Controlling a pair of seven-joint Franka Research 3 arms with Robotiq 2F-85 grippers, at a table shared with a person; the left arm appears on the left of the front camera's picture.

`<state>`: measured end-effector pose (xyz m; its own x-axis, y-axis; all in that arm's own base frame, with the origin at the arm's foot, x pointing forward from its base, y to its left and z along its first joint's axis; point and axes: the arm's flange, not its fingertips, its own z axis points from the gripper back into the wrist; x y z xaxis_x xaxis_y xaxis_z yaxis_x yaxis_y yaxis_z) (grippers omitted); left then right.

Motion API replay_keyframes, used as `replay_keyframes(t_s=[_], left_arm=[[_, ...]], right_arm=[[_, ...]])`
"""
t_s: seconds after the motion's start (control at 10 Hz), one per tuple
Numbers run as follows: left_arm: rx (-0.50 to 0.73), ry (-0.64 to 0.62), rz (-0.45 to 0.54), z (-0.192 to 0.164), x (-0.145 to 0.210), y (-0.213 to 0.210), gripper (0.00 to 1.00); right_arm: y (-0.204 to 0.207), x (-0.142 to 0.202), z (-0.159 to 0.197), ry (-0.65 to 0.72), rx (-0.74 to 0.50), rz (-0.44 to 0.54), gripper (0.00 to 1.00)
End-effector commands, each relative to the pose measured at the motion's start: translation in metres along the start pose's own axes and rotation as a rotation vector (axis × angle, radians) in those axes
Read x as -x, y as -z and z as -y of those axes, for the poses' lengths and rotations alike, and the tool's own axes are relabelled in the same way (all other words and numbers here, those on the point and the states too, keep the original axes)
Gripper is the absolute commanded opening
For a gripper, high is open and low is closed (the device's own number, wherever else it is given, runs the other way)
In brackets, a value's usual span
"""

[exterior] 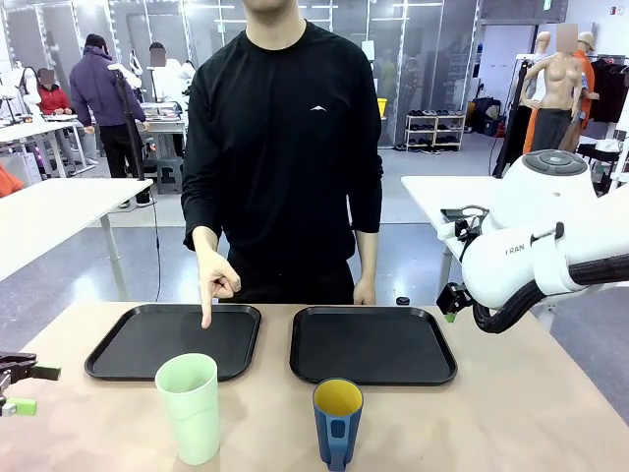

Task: Sort and store the cups by type.
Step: Pick up the Reusable plastic cup.

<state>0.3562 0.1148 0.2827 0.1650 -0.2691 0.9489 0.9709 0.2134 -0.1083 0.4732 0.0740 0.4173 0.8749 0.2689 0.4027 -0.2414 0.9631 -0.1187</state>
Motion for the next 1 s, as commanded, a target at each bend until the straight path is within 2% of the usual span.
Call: replay_keyframes(t_s=[0.0,0.3,0.4,0.5,0.6,0.8,0.9], left_arm=[[-0.004,0.004,0.001,0.003,-0.001,0.0,1.0],[-0.002,-0.002,0.0,0.001,0.001,-0.001,1.0],[0.109,0.104,0.124,-0.017,0.004,0.016,1.0],[0.109,0.216,0.081,-0.025,0.007,0.024,1.0],[0.164,0.257,0.126,-0.026,0.008,0.031,1.0],[0.213,0.309,0.147,-0.027,0.013,0.048,1.0],[0.24,0.291,0.175,-0.026,0.017,0.06,1.0]], right_arm=[[0.0,0.0,0.001,0.002,0.0,0.001,1.0],[0.0,0.0,0.001,0.002,0.0,0.001,1.0],[0.0,0.0,0.001,0.002,0.0,0.001,1.0],[0.0,0.0,0.001,0.002,0.0,0.001,1.0],[0.0,0.0,0.001,0.002,0.0,0.001,1.0],[0.0,0.0,0.001,0.002,0.0,0.001,1.0],[0.0,0.0,0.001,0.002,0.0,0.001,1.0]])
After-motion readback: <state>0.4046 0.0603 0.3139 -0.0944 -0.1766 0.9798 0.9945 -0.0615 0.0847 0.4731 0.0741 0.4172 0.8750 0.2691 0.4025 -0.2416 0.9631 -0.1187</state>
